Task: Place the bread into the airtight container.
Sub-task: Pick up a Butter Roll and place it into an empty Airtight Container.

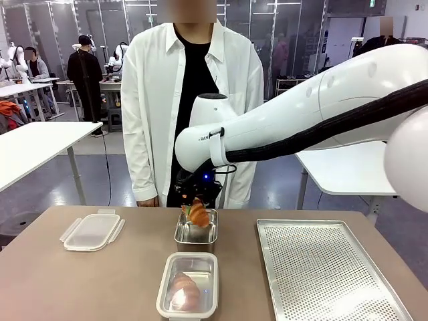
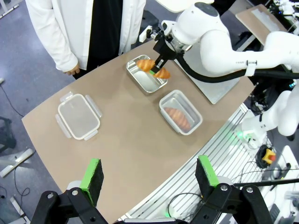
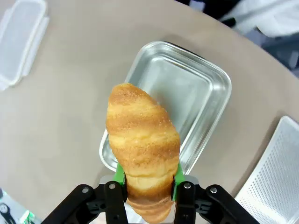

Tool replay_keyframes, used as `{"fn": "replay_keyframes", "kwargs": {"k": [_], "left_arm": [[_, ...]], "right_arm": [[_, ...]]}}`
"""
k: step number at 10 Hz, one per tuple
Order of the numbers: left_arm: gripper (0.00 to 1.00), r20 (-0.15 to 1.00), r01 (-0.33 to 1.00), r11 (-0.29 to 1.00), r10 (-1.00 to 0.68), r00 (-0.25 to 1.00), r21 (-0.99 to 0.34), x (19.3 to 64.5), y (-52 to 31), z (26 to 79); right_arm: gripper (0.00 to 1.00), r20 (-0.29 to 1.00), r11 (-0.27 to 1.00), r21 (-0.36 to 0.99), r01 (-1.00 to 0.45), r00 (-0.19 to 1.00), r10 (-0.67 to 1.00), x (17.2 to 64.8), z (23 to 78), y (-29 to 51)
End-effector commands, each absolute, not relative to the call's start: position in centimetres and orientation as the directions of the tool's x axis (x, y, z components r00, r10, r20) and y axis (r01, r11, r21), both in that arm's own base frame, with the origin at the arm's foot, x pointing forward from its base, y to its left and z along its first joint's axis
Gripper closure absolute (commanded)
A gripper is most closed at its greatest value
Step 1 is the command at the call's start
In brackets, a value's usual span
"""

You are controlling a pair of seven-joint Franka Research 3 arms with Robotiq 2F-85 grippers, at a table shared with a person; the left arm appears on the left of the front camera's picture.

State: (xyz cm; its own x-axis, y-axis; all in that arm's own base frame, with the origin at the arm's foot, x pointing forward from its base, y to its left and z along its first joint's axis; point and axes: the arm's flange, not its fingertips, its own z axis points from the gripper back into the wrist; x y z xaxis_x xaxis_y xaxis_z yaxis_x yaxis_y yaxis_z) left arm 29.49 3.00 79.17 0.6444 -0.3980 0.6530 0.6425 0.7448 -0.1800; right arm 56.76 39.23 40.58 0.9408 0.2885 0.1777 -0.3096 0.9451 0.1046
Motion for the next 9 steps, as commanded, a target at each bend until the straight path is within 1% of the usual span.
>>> {"fn": "replay_keyframes", "kwargs": {"k": [1,2,3,6,8,9], "left_arm": [[0.0,0.661,0.659,0.728,-0.403,0.633,-0.187,29.4,3.0,79.3],[0.0,0.661,0.659,0.728,-0.403,0.633,-0.187,29.4,3.0,79.3],[0.0,0.661,0.659,0.728,-0.403,0.633,-0.187,29.4,3.0,79.3],[0.0,0.661,0.659,0.728,-0.403,0.633,-0.187,29.4,3.0,79.3],[0.0,0.661,0.659,0.728,-0.403,0.633,-0.187,29.4,3.0,79.3],[0.0,0.661,0.659,0.728,-0.403,0.633,-0.187,29.4,3.0,79.3]], "right_arm": [[0.58,0.168,0.977,0.105,-0.187,0.971,0.168,58.0,40.0,39.8],[0.58,0.152,0.983,0.105,-0.15,0.979,0.133,58.4,39.6,39.5],[0.58,0.165,0.982,0.126,-0.139,0.979,0.117,58.6,39.0,39.5],[0.58,0.148,0.988,0.111,-0.103,0.985,0.086,59.4,37.0,39.5],[0.58,0.156,0.989,0.116,-0.097,0.985,0.078,60.0,36.0,39.3],[0.56,0.171,0.987,0.123,-0.101,0.982,0.079,60.4,35.5,39.4]]}}
